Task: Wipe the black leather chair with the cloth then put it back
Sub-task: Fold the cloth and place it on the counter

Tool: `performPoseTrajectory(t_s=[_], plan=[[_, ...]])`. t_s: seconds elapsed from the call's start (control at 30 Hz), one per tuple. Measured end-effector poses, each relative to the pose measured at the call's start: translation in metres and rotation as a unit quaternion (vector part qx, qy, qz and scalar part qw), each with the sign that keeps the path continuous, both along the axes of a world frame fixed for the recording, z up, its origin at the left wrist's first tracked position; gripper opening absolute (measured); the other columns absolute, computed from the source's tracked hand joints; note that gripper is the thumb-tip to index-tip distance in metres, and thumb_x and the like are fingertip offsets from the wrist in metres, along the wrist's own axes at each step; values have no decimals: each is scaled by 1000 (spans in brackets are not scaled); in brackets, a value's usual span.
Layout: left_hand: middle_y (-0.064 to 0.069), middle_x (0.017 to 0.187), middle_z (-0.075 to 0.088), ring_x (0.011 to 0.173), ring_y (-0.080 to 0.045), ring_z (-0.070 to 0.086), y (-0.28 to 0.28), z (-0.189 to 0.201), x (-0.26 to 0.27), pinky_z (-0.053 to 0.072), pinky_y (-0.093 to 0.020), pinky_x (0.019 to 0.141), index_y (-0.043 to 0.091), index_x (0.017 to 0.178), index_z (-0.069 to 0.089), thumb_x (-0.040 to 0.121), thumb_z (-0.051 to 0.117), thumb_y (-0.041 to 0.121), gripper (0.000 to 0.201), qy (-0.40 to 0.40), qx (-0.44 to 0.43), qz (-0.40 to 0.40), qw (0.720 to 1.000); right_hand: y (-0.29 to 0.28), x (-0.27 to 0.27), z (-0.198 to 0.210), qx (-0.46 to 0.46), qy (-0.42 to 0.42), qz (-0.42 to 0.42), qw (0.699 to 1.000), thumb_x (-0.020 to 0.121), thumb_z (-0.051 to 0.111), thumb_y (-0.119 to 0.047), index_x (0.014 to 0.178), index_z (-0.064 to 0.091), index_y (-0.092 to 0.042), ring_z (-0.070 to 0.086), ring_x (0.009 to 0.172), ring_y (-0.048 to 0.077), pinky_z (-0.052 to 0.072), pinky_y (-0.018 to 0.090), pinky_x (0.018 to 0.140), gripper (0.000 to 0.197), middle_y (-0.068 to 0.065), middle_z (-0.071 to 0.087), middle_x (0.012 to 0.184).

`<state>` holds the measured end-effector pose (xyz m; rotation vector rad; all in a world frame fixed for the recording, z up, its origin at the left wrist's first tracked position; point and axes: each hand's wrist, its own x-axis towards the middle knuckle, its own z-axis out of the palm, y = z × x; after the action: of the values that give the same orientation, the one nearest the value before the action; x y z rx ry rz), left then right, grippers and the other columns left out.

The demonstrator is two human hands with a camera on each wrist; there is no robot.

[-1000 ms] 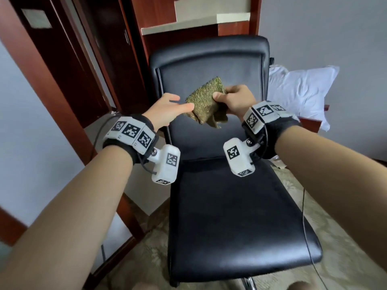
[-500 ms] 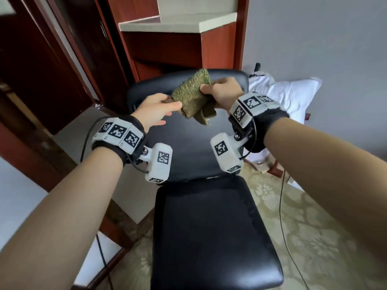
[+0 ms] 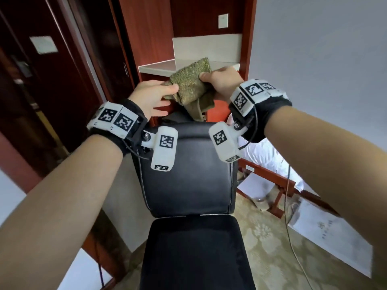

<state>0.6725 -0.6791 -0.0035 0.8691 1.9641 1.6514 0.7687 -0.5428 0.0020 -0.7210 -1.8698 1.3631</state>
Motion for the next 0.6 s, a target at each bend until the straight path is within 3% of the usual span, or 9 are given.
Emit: performPoseTrajectory(t_s=[0.13, 0.2, 0.33, 0.4, 0.5, 0.6], plan=[[2, 91, 65, 92, -15, 63, 18, 37, -12, 52, -34, 80, 19, 99, 60, 86, 67, 22, 16, 48, 23, -5, 999, 21, -14, 25, 0, 25, -11, 1000, 80, 69, -27, 81, 64, -2, 65, 92, 36, 54, 50, 82, 25, 22, 67, 99], [1, 90, 66, 87, -13, 65, 27, 49, -21, 53, -32, 76, 16, 104, 61, 86, 67, 22, 20, 59, 41, -16, 997, 32, -20, 35, 4, 24, -17, 1000, 77, 70, -30, 88, 64, 2, 64, 93, 38, 53, 52, 81, 34, 24, 66, 100], [-1, 91, 70, 83, -11, 69, 49, 54, -36, 55, -31, 72, 13, 103, 61, 86, 67, 20, 20, 47, 59, -41, 996, 45, -23, 46, 7, 29, -20, 999, 83, 68, -28, 73, 59, -7, 65, 93, 36, 54, 50, 82, 25, 23, 66, 103], [-3, 91, 70, 84, -13, 69, 61, 52, -39, 56, -32, 72, 12, 101, 61, 86, 67, 18, 18, 38, 57, -44, 997, 55, -25, 43, 3, 25, -18, 1000, 85, 65, -27, 74, 59, -7, 65, 94, 35, 54, 47, 82, 24, 21, 66, 104], [-6, 96, 69, 89, -17, 68, 83, 51, -40, 57, -33, 73, 8, 105, 60, 85, 68, 14, 23, 25, 57, -34, 998, 79, -31, 33, -16, 26, -7, 1000, 85, 65, -24, 88, 62, -3, 64, 95, 35, 54, 49, 81, 22, 21, 65, 105], [-10, 107, 66, 97, -22, 66, 110, 48, -35, 57, -33, 74, 4, 116, 57, 84, 69, 13, 35, 28, 50, -15, 998, 110, -34, 25, -19, 17, 18, 1000, 87, 63, -21, 80, 60, -7, 63, 98, 35, 53, 49, 84, 15, 21, 65, 107]])
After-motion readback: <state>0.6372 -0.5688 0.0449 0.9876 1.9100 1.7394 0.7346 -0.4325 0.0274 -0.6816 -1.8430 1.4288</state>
